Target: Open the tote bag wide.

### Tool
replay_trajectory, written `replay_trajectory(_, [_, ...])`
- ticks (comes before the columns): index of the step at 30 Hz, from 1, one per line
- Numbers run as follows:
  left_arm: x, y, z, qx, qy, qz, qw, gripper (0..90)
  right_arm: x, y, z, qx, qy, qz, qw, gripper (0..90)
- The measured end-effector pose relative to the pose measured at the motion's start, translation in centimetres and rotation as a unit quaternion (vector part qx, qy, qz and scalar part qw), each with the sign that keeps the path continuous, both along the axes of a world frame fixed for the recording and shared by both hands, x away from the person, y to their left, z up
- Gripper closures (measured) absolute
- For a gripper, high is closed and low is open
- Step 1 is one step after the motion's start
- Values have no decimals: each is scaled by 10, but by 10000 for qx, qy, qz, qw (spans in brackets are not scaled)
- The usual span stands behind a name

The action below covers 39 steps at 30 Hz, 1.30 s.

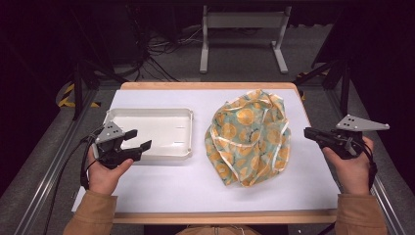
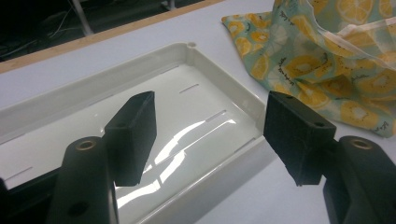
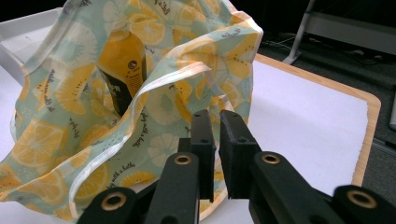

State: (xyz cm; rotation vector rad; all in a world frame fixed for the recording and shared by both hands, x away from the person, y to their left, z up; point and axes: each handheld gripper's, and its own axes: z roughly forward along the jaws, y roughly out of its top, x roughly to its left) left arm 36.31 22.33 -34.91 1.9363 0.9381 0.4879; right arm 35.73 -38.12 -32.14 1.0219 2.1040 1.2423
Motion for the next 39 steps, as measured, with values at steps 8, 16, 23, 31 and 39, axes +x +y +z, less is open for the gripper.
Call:
replay_trajectory(8, [-1,-3,1,-50,42,-74,10000,349,-1,0,1,8,5,12,10000,834])
replay_trajectory(16, [-3,-13,9,-135,79,-317,9994,342,-2,-1,1,19,-7,9,10000,827])
replay_trajectory(23, [-7,-29,20,-104,91,-675,9976,330,-2,-3,1,45,5,-25,10000,825])
replay_trajectory(31, [-7,-53,29,-60,8,-959,9954,325,-2,-3,0,69,55,-40,10000,820])
replay_trajectory(39, [-4,-81,34,-92,27,-1389,9903,315,-2,-4,0,91,48,-55,9999,813])
